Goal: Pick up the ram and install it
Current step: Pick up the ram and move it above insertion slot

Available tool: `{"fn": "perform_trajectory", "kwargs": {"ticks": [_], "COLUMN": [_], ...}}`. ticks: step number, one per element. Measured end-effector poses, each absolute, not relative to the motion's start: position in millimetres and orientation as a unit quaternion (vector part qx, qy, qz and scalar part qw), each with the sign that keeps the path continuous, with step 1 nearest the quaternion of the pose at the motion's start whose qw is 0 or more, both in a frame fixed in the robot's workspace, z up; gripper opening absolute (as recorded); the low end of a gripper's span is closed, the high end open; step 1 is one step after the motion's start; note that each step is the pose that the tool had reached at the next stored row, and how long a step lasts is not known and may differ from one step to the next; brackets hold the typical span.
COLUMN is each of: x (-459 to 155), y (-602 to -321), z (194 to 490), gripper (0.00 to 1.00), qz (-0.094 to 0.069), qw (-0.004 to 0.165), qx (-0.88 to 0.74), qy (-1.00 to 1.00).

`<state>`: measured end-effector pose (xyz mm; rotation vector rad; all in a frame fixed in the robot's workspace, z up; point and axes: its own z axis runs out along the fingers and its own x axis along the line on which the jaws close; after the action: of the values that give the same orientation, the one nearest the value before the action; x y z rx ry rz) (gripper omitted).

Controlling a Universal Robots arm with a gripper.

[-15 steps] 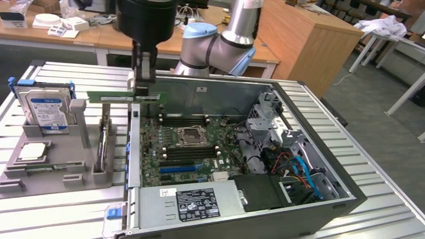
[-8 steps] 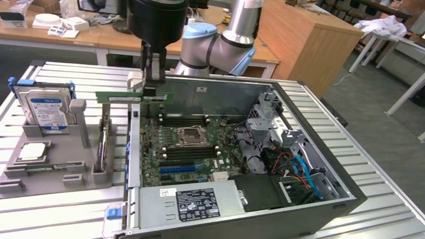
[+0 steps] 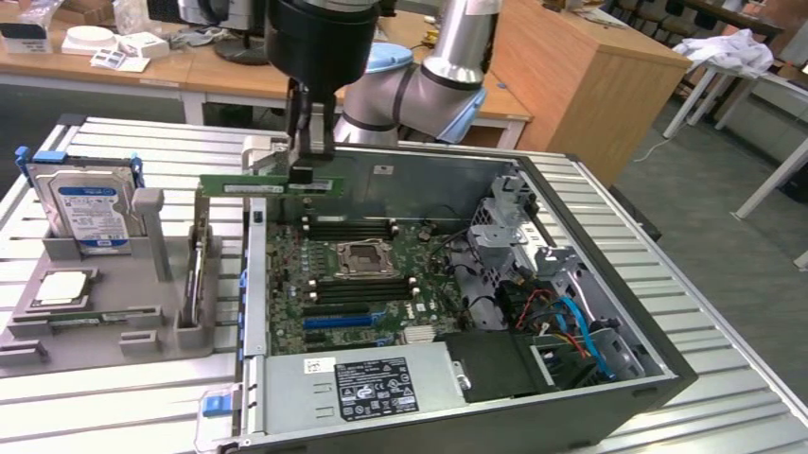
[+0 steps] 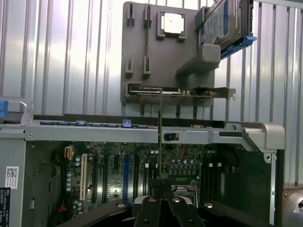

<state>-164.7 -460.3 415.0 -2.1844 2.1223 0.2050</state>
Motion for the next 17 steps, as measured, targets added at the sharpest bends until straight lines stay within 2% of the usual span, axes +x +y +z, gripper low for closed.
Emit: {"fn": "perform_trajectory", "kwargs": {"ticks": [17], "x": [-134.1], "y": [-461.1], "z": [415.0], "gripper": [0.11], "qz": [0.067], "qw": [0.045], "qx": [-0.715], "qy": [0.695]}}
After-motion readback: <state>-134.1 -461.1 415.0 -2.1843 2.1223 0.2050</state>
